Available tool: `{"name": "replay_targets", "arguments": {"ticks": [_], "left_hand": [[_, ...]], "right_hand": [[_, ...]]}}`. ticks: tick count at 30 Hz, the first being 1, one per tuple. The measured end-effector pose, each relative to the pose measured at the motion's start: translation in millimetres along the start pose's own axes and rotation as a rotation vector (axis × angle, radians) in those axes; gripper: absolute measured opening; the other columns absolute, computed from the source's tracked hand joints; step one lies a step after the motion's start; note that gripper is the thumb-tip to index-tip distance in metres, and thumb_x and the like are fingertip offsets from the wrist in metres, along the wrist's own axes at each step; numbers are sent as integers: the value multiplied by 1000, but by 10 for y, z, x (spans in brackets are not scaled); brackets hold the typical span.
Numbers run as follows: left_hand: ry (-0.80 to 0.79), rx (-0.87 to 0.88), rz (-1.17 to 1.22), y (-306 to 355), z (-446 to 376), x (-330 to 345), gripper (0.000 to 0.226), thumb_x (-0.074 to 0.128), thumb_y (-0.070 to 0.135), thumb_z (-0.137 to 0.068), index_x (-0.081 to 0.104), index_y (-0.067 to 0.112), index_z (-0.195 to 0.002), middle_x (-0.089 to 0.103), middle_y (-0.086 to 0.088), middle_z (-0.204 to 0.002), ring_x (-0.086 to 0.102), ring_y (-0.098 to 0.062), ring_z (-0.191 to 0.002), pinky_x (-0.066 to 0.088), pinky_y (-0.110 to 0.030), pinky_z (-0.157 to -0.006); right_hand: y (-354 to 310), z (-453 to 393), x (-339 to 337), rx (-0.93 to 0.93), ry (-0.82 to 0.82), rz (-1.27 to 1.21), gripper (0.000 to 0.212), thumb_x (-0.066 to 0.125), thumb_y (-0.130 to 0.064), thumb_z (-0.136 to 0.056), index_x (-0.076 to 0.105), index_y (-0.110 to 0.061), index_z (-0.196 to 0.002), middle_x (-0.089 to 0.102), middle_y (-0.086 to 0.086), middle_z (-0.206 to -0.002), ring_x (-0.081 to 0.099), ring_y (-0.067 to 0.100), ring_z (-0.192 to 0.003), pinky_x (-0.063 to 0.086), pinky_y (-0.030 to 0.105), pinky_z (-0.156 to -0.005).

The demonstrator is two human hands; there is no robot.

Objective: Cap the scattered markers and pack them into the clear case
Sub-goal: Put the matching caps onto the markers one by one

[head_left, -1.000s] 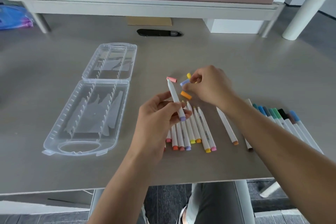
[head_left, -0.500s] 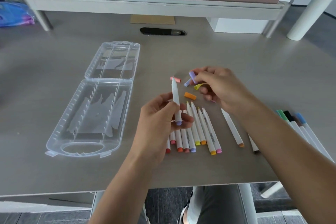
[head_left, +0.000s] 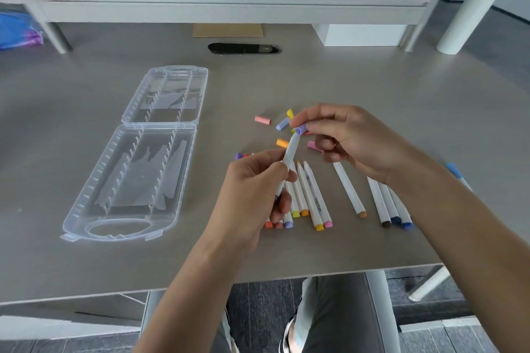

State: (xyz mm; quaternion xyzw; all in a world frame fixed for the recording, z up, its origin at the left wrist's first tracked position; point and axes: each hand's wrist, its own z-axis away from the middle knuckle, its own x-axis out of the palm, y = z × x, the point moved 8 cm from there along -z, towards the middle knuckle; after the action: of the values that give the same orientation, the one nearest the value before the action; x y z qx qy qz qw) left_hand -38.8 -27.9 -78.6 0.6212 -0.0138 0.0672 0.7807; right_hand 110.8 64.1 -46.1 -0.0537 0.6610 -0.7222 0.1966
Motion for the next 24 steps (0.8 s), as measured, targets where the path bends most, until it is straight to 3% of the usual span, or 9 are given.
{"name": "replay_targets", "arguments": {"ticks": [4, 7, 12, 15, 18, 24], "left_hand": [[6, 10, 22, -2, 44, 27, 34, 47, -2, -93, 74, 14, -106, 64, -4, -84, 45, -19, -43, 37, -27, -46], [-22, 11, 20, 5, 77, 100, 35, 47, -3, -92, 74, 14, -106, 65, -4, -84, 45, -18, -43, 36, -28, -48], [-38, 12, 10, -8, 98, 150, 31, 49, -2, -94, 74, 14, -102, 67, -7, -86, 45, -18, -43, 34, -25, -44], [-66, -5, 31, -34, 97, 186, 23, 53, 2, -97, 73, 12, -100, 68, -8, -84, 49, -16, -44, 37, -28, -48], [-100, -46, 153, -73, 89, 263, 20, 53, 2, -99, 71, 9, -105, 68, -10, -84, 51, -17, -47, 37, -26, -47], [-91, -73, 284, -99, 77, 371, 21, 51, -2, -100, 65, -2, -115, 61, -12, -80, 43, -17, -48, 32, -22, -41]], "right_hand": [[-17, 17, -168, -25, 135, 20, 24, 54, -4, -102, 77, -11, -102, 70, -1, -79, 27, 16, -60, 35, 19, -46], [14, 40, -149, -6, 62, 32, 25, 52, -3, -103, 76, -10, -102, 72, 2, -91, 30, 16, -61, 36, 21, -49], [30, 124, -93, -29, -38, 89, 26, 56, -4, -102, 79, -16, -103, 56, 11, -86, 36, 12, -58, 32, 28, -56], [54, 151, -140, -26, 47, -47, 24, 62, -1, -98, 73, -10, -117, 68, 26, -100, 36, 11, -52, 30, 26, -53], [132, 183, -149, 16, 122, -151, 17, 66, -4, -96, 73, -5, -112, 75, 21, -112, 38, 10, -50, 31, 23, -50], [172, 292, -178, 2, 212, -186, 12, 70, -12, -96, 75, -12, -107, 79, 12, -107, 44, 9, -50, 35, 26, -54]]}}
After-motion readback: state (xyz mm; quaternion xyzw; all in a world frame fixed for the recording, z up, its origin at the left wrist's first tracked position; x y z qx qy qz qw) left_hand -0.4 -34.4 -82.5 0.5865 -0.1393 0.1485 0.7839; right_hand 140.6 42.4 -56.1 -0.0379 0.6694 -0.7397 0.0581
